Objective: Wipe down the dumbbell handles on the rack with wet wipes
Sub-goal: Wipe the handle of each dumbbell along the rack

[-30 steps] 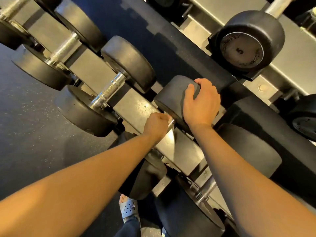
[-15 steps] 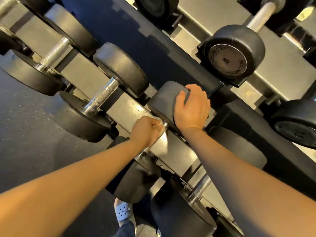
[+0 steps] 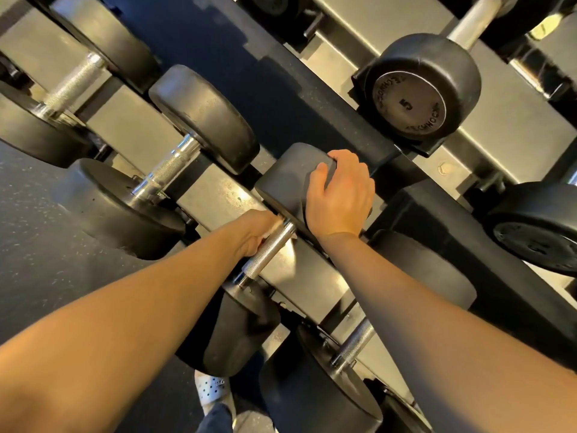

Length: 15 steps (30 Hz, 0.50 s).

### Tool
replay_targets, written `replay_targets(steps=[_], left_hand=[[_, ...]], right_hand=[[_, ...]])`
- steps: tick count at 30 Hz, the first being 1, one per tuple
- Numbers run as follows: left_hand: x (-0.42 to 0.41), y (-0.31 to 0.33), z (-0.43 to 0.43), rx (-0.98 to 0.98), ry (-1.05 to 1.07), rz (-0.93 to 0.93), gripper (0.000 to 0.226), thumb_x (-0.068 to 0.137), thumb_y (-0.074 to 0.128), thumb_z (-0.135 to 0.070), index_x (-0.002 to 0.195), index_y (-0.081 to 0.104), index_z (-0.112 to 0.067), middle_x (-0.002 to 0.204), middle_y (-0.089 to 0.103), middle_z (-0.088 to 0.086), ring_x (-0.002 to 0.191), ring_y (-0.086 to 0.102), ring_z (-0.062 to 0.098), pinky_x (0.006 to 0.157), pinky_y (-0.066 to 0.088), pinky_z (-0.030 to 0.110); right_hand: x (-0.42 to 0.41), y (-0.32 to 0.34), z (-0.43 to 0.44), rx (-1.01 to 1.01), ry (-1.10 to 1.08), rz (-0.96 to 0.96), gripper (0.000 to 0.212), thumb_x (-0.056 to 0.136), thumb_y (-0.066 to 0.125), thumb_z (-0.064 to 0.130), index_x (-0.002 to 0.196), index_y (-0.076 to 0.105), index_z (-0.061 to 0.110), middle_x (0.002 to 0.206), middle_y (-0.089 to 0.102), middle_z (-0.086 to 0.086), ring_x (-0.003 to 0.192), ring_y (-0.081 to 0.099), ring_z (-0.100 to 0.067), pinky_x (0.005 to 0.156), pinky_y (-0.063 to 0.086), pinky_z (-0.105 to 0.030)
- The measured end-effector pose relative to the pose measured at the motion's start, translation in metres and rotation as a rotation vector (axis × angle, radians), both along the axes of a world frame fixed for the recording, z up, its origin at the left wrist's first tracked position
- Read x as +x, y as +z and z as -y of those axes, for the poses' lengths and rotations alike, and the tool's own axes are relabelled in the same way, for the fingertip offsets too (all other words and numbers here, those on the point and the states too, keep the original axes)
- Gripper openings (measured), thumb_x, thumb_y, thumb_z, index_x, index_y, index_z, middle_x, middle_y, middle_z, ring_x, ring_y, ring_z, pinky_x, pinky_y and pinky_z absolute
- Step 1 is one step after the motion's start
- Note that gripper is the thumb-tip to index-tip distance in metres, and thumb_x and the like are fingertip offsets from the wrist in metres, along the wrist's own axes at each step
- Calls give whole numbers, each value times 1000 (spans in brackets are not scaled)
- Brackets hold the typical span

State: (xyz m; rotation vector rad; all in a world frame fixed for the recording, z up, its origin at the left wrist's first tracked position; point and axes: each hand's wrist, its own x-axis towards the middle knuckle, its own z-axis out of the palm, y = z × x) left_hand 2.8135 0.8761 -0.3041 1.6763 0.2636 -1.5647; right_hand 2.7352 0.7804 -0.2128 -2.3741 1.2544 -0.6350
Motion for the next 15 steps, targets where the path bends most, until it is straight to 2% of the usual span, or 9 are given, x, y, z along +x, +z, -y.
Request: replay_targets(steps=[3, 4, 6, 8, 10, 12, 15], left_hand=[[2, 10, 1, 45, 128, 152, 5, 92, 70, -4, 90, 68, 0, 78, 67, 14, 55, 64, 16, 47, 50, 23], [3, 15, -1, 51, 209, 186, 7, 90, 73, -3, 95, 68, 0, 80, 67, 13, 54, 63, 14, 42, 49, 21], [3, 29, -9, 9, 255, 191, 13, 89, 76, -7, 100, 70, -3, 88, 70, 12, 64, 64, 13, 48, 53, 22], [-7, 41, -19, -53, 174, 175, 21, 85, 81, -11, 103, 73, -4, 91, 74, 10, 67, 67, 14, 54, 53, 24], [-21, 45, -24, -140, 181, 191, 18, 83, 83, -6, 97, 75, -2, 81, 76, 4, 60, 69, 8, 52, 52, 19], [-32, 43, -22, -168, 190, 345, 9, 85, 81, -4, 88, 72, -5, 71, 70, -1, 58, 67, 6, 53, 50, 16], [-35, 32, -17, -162, 262, 471, 13, 89, 75, -3, 90, 65, -12, 72, 61, -3, 66, 60, 14, 59, 49, 21]], right_hand=[[0, 0, -1, 2, -7, 5, 23, 96, 55, 28, 113, 65, 15, 100, 65, -1, 87, 43, -8, 82, 52, -43], [0, 0, -1, -1, -9, 2, 23, 97, 55, 29, 113, 65, 16, 100, 65, -1, 87, 44, -9, 82, 52, -43], [1, 1, -1, -4, -14, -5, 25, 97, 54, 29, 115, 65, 16, 101, 65, -1, 88, 49, -12, 83, 52, -44], [1, 1, -1, 1, -18, -7, 27, 96, 54, 29, 116, 65, 15, 105, 67, -2, 93, 56, -18, 83, 53, -46], [1, 2, -3, 3, -22, -11, 27, 96, 54, 28, 117, 65, 15, 106, 67, -2, 96, 58, -21, 84, 53, -48], [2, 3, -3, -4, -24, -12, 27, 96, 54, 28, 116, 66, 15, 105, 67, -2, 95, 59, -21, 83, 54, -48], [2, 3, -3, 1, -23, -9, 26, 97, 54, 28, 116, 66, 15, 104, 67, -3, 95, 59, -21, 82, 54, -48]])
